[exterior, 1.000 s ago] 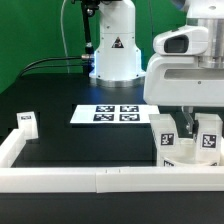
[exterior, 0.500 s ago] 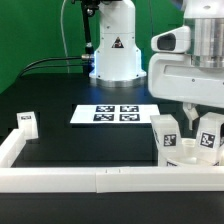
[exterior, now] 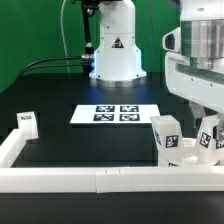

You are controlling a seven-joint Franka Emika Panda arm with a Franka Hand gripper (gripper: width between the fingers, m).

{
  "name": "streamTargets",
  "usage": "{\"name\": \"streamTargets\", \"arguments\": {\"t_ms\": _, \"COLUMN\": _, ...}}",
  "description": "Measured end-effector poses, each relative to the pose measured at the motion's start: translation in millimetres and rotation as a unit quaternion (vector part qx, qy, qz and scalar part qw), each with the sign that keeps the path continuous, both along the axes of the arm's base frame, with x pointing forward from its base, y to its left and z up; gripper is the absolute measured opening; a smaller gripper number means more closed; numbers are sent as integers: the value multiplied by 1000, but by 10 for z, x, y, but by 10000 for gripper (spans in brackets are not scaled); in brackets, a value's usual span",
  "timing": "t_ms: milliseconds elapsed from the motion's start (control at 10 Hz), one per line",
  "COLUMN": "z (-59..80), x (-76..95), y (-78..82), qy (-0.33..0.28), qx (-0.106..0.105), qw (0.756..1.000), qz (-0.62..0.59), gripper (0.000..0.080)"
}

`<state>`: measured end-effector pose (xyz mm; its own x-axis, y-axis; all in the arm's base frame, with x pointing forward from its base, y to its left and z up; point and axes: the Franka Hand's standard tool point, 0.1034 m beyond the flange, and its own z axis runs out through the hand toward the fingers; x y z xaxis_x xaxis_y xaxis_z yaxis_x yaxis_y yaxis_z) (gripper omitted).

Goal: Assemble stool

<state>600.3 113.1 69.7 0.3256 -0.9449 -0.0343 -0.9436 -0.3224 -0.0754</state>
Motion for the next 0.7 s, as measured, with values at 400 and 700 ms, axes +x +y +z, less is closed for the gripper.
{"name": "streamTargets", "arguments": {"t_ms": 400, "z": 6, "x": 22, "y": 12, "qy": 14, "qx": 39, "qw": 955, "qz": -294, "gripper": 334}}
{"name": "streamTargets", "arguments": {"t_ms": 700, "z": 1, "x": 26, "y": -1, "qy": 18, "qx": 49, "qw": 931, "qz": -360, "gripper": 334}}
